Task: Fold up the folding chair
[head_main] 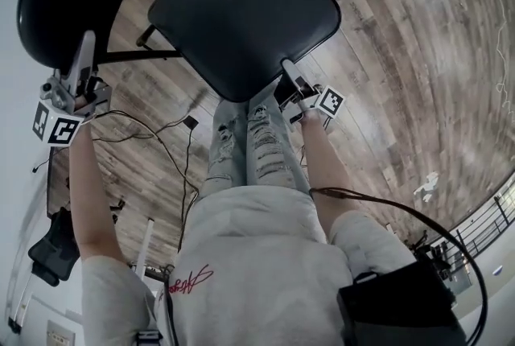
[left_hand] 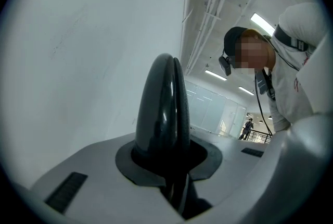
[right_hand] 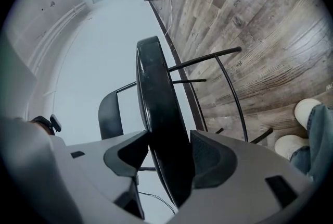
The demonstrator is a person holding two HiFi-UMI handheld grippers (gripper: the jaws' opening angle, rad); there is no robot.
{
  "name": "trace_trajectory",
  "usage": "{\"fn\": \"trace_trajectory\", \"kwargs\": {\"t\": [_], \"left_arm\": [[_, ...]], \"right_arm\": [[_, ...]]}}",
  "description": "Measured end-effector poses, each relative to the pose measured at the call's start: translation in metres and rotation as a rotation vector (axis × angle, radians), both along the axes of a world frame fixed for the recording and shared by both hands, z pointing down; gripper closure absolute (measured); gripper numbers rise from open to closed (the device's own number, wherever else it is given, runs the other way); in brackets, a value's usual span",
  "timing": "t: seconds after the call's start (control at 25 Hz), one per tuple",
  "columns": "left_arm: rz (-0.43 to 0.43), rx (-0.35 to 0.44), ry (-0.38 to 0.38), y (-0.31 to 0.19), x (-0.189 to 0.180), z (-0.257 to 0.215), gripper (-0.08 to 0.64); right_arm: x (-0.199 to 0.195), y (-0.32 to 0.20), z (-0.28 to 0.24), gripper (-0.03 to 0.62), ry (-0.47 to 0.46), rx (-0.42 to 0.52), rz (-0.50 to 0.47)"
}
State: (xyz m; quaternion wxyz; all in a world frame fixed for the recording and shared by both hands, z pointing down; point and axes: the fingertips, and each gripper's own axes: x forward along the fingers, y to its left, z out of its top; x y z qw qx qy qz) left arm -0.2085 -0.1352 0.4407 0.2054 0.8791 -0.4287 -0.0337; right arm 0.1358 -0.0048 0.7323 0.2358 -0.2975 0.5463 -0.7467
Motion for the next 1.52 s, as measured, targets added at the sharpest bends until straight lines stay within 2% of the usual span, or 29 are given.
{"fn": "trace_trajectory", "kwargs": {"t": [0.16,0.32,0.52,0.64,0.72,0.88,0.92,1.12,1.28,1.44,1.52], "left_arm": [[0.000,0.019,-0.030,-0.002,0.005,-0.011,0.472],[0.008,0.058,-0.045,-0.018,-0.002,-0.019,0.472],[0.089,0.056,0.018,-0.039,-0.029,-0.039,0.471],[0.111,0.027,0.052,-0.055,-0.044,-0.045,0.468],[0.133,0.005,0.079,-0.066,-0.055,-0.049,0.463],[0.184,-0.009,0.118,-0.088,-0.078,-0.062,0.449],[0.193,-0.012,0.127,-0.093,-0.084,-0.063,0.446],[0.212,-0.035,0.150,-0.120,-0.110,-0.061,0.445],[0.250,-0.020,0.128,-0.142,-0.120,-0.065,0.445],[0.321,0.014,0.094,-0.153,-0.118,-0.080,0.443],[0.330,0.033,0.072,-0.159,-0.121,-0.085,0.440]], "right_arm": [[-0.012,-0.018,-0.028,0.339,0.060,-0.066,-0.055],[-0.037,-0.055,-0.062,0.344,0.082,-0.060,-0.120],[-0.097,-0.094,-0.122,0.382,0.068,-0.020,-0.245],[-0.125,-0.114,-0.143,0.390,0.153,-0.016,-0.362],[-0.142,-0.127,-0.154,0.390,0.188,-0.026,-0.395],[-0.187,-0.161,-0.178,0.423,0.083,-0.020,-0.328],[-0.199,-0.167,-0.182,0.428,0.080,-0.009,-0.330],[-0.237,-0.187,-0.187,0.442,0.164,-0.010,-0.387],[-0.259,-0.203,-0.192,0.442,0.148,-0.065,-0.345],[-0.289,-0.234,-0.209,0.442,0.131,-0.165,-0.255],[-0.304,-0.250,-0.216,0.443,0.109,-0.206,-0.231]]}}
